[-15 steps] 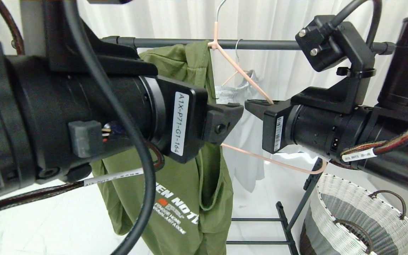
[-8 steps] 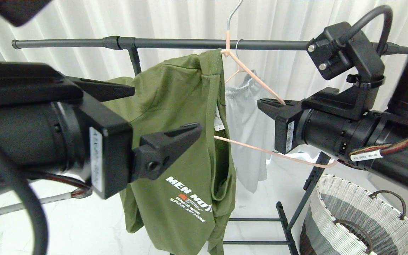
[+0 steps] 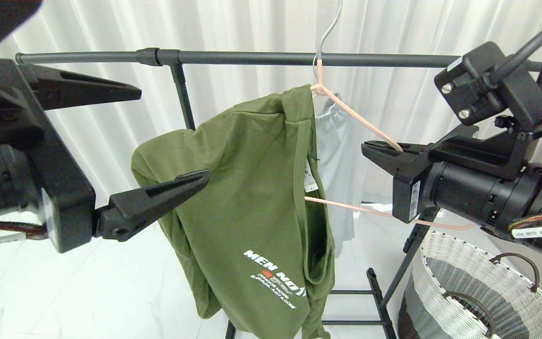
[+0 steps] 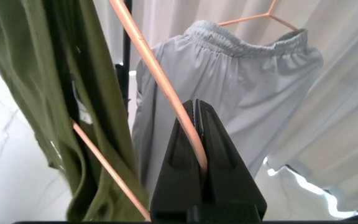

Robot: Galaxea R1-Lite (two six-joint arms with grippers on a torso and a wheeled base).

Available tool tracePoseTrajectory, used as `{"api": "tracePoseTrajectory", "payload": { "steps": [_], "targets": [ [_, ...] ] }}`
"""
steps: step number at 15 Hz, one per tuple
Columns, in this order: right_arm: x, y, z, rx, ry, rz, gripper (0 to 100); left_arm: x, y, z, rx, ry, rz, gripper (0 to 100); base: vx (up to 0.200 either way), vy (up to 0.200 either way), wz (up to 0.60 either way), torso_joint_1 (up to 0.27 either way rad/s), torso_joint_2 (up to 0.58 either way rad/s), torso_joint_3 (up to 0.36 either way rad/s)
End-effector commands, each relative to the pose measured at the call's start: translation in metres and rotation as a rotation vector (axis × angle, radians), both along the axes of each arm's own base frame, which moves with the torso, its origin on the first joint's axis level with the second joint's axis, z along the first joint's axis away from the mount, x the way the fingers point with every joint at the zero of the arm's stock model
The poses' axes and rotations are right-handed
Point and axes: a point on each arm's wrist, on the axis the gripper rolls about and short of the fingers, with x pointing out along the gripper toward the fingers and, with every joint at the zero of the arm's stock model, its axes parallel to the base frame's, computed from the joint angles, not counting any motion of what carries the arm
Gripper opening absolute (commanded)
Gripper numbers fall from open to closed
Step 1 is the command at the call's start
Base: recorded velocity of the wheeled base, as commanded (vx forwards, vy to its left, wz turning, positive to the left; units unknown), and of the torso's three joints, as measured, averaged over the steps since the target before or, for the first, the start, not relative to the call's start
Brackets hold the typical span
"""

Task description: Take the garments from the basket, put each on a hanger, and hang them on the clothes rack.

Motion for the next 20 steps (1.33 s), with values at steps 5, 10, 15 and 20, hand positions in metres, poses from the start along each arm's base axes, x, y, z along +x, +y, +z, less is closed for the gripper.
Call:
{"api": "tracePoseTrajectory", "payload": {
  "steps": [5, 10, 15, 20],
  "targets": [
    [-0.008, 0.004, 0.0, -0.023, -0.022, 0.032, 0, 0.043, -0.023, -0.016, 0.065, 0.01, -0.034, 100, 0.0, 0.0, 0.0, 0.0, 0.0, 0.0],
    [-0.011, 0.005, 0.002, -0.043, -0.049, 0.052, 0, 0.056, -0.024, -0.024, 0.091, 0.034, 0.013, 100, 0.0, 0.0, 0.0, 0.0, 0.0, 0.0],
    [-0.014, 0.007, 0.003, -0.041, -0.054, 0.063, 0, 0.056, -0.024, -0.024, 0.093, 0.034, 0.018, 0, 0.0, 0.0, 0.0, 0.0, 0.0, 0.0],
    [-0.015, 0.007, 0.003, -0.04, -0.055, 0.064, 0, 0.056, -0.024, -0.024, 0.092, 0.032, 0.019, 0, 0.0, 0.0, 0.0, 0.0, 0.0, 0.0]
  ]
}}
